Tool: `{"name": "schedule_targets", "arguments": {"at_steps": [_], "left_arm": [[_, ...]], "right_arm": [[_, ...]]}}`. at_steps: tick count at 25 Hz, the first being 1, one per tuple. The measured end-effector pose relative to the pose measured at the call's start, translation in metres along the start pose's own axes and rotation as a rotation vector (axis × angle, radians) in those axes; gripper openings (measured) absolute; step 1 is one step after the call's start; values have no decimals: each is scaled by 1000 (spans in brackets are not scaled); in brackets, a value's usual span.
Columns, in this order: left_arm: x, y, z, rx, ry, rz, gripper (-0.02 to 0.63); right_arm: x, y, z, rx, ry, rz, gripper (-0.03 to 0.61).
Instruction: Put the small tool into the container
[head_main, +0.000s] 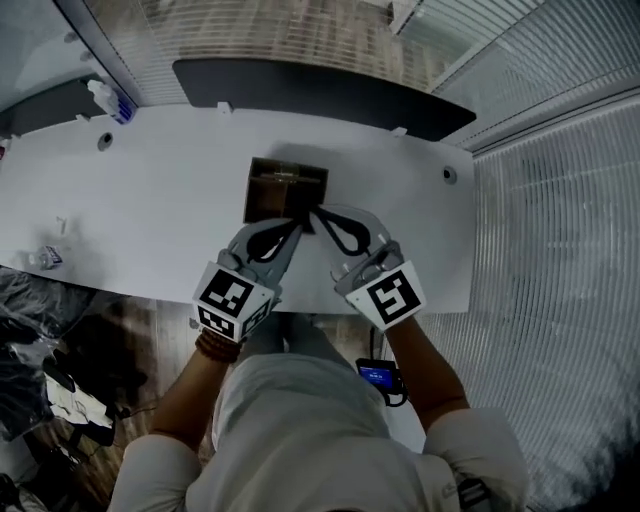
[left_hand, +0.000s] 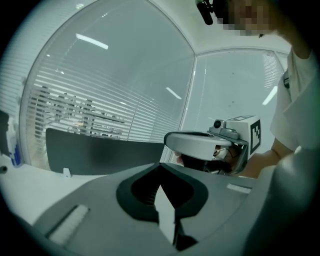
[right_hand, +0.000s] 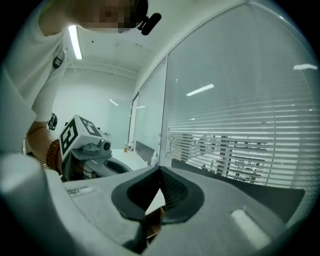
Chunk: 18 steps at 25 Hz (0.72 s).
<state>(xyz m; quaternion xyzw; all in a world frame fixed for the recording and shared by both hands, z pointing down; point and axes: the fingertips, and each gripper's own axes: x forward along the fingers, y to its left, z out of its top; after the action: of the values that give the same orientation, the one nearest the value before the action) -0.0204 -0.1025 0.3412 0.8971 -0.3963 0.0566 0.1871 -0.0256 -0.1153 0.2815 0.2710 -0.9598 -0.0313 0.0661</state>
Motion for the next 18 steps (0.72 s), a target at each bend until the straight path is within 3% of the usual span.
{"name": "schedule_targets", "arguments": {"at_steps": [5,18], "left_arm": [[-13,-21,31,26,-35,-10,2],[-52,-79,76,104,-124,-32,2]], "right_arm": [[-22,2,31,34,-26,-55,0],[-81,25,64,127,-92,-137,0]]}}
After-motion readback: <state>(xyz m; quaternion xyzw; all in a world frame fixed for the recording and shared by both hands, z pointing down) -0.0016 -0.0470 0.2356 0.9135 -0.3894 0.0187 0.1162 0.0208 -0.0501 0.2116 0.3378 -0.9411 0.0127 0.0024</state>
